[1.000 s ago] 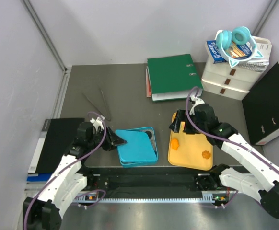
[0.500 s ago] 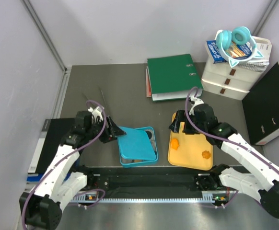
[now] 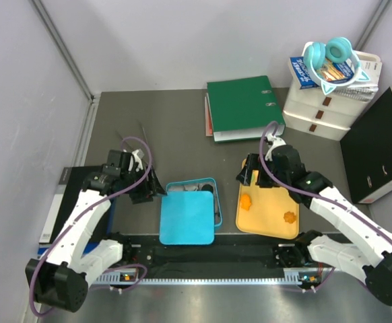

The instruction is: Pack the cookies

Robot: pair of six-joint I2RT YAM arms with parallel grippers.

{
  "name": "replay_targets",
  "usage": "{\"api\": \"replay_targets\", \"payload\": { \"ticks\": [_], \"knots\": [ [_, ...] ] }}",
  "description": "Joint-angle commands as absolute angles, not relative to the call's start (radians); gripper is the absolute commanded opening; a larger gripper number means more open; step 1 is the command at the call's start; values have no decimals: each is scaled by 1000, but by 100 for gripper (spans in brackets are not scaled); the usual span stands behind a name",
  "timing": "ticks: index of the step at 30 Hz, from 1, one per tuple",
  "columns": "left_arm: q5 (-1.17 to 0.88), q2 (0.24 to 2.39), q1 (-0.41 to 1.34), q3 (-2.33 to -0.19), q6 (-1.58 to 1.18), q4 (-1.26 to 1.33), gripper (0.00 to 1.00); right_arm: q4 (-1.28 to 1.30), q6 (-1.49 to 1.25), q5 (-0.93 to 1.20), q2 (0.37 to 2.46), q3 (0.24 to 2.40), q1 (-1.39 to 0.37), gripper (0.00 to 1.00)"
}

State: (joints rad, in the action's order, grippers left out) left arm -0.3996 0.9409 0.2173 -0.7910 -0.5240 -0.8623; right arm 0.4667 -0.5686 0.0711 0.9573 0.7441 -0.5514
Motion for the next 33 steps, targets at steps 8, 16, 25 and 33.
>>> {"api": "replay_targets", "payload": {
  "ticks": [8,16,25,33],
  "knots": [
    [-304,945,215,-847,-515,-940,64,419,-551,97,976,739,-541,97],
    [-348,896,216,-861,-525,-994,58,344,-506,325,996,732,-558,91],
    [-328,879,226,-824,-594,-949,43,301,-468,367,1100,827,-736,45],
    [-203,853,225,-819,-676,-963,29,278,-463,428,1154,862,-790,1]
  ]
}}
